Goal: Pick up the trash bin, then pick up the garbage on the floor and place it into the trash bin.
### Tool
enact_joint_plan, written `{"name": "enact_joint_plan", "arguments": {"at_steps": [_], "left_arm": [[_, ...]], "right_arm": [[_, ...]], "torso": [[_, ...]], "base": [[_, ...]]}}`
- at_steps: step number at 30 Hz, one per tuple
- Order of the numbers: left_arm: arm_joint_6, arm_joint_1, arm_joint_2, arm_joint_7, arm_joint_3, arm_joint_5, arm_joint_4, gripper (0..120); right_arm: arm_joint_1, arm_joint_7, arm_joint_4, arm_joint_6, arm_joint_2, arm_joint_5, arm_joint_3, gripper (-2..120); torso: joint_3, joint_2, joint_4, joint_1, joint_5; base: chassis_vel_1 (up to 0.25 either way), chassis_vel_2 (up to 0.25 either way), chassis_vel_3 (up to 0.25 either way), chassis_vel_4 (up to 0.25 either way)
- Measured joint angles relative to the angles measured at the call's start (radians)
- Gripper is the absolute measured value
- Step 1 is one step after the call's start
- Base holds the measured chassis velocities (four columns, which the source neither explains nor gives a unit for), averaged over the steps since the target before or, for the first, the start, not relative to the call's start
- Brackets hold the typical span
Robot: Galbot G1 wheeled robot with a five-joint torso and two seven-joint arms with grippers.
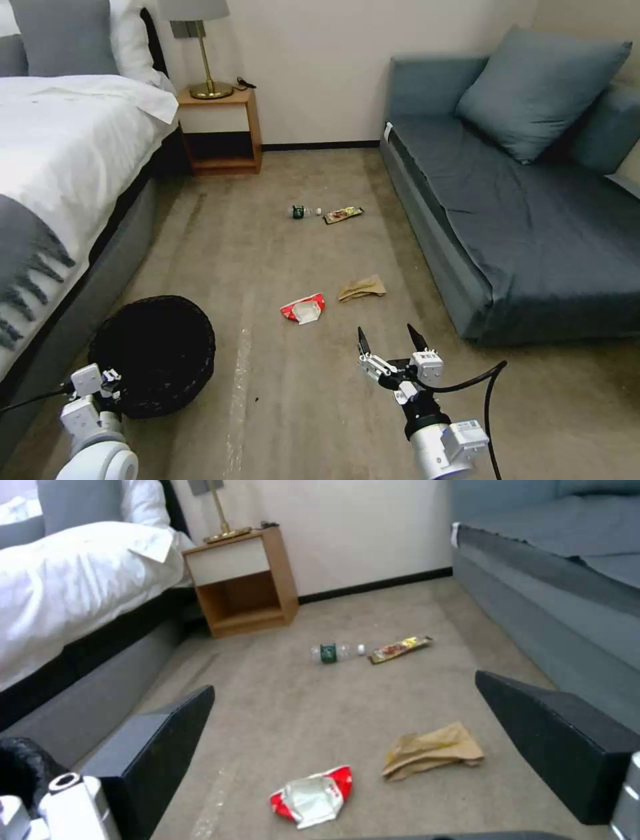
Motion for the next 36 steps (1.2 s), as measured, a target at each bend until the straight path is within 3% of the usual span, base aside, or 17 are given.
{"name": "enact_joint_plan", "arguments": {"at_steps": [22, 36], "left_arm": [[-0.018, 0.002, -0.003, -0.003, -0.002, 0.004, 0.023, 6], [-0.025, -0.008, 0.007, -0.008, -0.011, -0.012, 0.038, 6]], "right_arm": [[-0.012, 0.014, -0.007, -0.001, 0.003, -0.018, 0.001, 100], [-0.015, 0.023, -0.020, 0.011, 0.006, -0.024, 0.001, 100]], "torso": [[0.000, 0.000, 0.0001, 0.000, 0.0004], [0.000, 0.000, -0.0005, 0.000, -0.0013]], "base": [[-0.104, 0.121, 0.114, -0.106], [-0.095, 0.100, 0.101, -0.101]]}}
